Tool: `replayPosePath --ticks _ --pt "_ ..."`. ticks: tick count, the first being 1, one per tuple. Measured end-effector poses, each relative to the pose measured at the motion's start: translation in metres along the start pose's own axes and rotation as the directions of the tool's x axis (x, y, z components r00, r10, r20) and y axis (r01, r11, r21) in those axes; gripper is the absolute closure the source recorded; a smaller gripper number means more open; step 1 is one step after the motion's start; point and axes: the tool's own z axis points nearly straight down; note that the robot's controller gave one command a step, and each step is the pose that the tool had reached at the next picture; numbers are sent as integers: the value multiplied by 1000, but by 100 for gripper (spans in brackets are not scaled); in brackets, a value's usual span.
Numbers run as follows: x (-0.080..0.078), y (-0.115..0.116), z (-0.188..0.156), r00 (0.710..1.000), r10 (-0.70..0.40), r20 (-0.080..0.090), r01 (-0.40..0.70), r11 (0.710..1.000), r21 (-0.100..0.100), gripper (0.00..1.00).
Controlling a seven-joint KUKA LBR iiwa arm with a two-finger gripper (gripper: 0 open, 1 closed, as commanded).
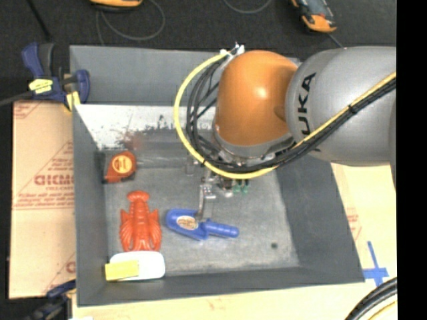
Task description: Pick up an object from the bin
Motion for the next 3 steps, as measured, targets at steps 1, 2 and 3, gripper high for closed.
replayPosePath --ticks 1,2,3 --pt "-1 0 -5 1000 2 8 -2 1000 -1 0" --pt "-8 -17 38 998 -63 14 63 998 1 0" --pt "-9 -30 99 996 -93 13 93 996 2 0"
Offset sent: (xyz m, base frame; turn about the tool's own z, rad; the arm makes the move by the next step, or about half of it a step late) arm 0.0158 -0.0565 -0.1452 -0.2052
